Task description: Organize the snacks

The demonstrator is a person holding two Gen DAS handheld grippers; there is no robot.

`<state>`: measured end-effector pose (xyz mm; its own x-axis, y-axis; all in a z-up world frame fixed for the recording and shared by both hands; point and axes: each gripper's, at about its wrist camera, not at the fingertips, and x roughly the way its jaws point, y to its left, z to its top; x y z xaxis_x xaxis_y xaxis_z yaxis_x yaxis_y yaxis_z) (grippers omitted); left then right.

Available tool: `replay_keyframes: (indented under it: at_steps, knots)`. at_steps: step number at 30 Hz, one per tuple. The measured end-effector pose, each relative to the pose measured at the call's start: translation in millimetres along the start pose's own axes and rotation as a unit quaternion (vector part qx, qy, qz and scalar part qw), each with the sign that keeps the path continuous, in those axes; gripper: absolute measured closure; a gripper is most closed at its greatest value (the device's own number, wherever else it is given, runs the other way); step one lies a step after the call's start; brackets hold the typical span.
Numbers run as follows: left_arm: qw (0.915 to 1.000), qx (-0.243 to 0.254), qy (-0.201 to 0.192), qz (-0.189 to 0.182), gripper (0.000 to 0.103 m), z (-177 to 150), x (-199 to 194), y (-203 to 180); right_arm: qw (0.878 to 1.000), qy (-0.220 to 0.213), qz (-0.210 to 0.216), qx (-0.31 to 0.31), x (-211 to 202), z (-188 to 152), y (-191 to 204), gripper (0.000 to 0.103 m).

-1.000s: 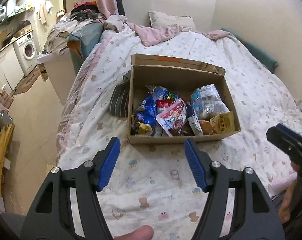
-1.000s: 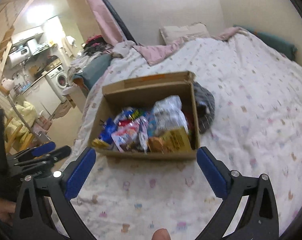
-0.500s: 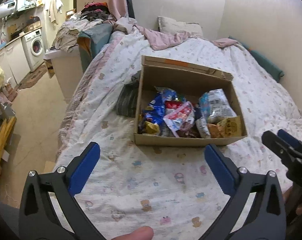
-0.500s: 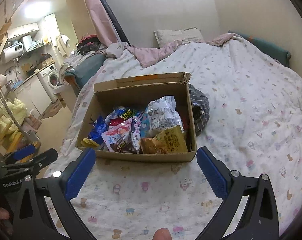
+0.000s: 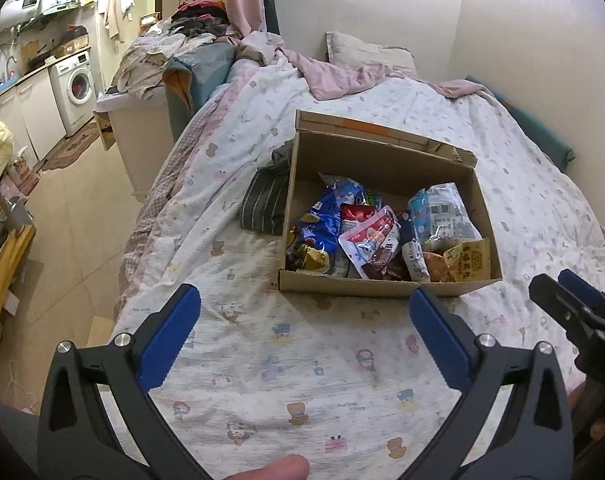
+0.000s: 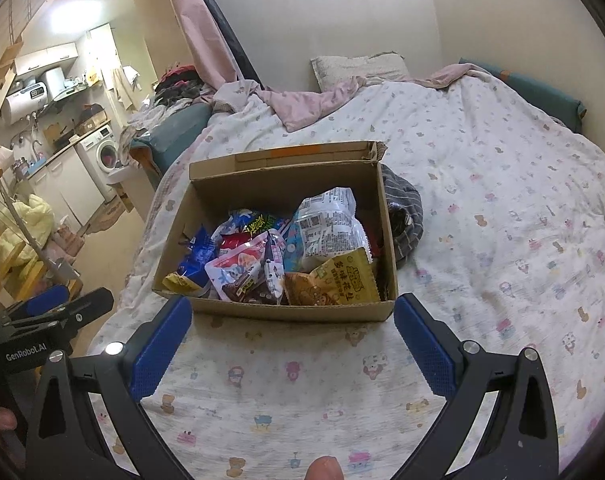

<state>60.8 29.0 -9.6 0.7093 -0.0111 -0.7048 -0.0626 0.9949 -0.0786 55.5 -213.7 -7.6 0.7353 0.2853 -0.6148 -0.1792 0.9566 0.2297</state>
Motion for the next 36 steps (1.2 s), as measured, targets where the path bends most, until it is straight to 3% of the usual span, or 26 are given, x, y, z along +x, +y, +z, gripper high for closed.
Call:
replay_keyframes:
  at_steps: [36]
  knots:
    - [1.0000, 0.003, 0.001, 0.001, 0.000, -0.8, -2.1, -0.9, 1.000, 0.003, -0.001, -0.008, -2.1, -1.5, 6.4, 0.000]
